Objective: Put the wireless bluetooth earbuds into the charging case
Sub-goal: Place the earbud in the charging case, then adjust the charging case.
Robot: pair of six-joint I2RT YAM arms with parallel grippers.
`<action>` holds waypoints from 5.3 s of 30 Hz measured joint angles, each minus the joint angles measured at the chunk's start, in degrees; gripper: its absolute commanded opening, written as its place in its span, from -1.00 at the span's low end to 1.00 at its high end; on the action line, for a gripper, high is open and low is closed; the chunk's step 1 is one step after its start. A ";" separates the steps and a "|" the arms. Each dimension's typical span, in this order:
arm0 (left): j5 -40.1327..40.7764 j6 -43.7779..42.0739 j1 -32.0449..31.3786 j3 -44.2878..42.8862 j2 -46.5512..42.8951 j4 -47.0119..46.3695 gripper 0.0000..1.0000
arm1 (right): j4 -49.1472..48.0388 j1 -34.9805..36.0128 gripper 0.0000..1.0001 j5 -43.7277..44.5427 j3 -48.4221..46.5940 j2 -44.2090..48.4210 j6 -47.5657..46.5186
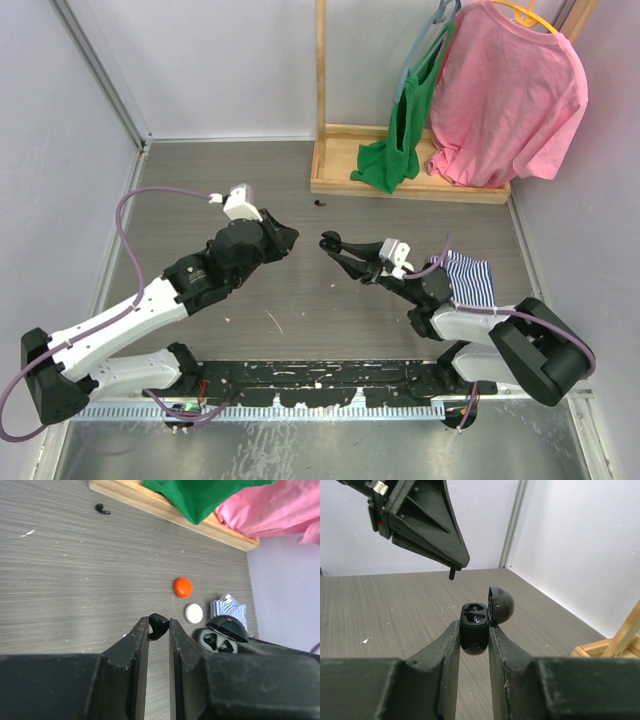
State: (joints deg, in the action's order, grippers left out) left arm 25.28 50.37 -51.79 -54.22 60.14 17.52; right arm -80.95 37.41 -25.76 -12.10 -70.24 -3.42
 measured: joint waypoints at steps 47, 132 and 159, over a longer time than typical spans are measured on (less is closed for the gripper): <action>3.72 10.34 -9.44 5.75 4.85 -22.21 -0.72 | -4.70 1.38 -0.98 5.40 1.66 -1.62 -3.78; -33.53 -23.10 14.78 27.17 -6.93 -38.51 0.59 | 9.99 -0.76 -0.98 7.72 2.03 8.07 3.43; -64.24 -14.21 18.91 28.20 -2.05 -69.79 0.07 | -3.32 -2.67 -0.98 -10.38 -6.25 2.47 28.09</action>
State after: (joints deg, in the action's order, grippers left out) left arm -38.96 36.16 -32.88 -26.02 58.08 -52.27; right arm -84.27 34.74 -36.14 -18.35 -67.77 24.67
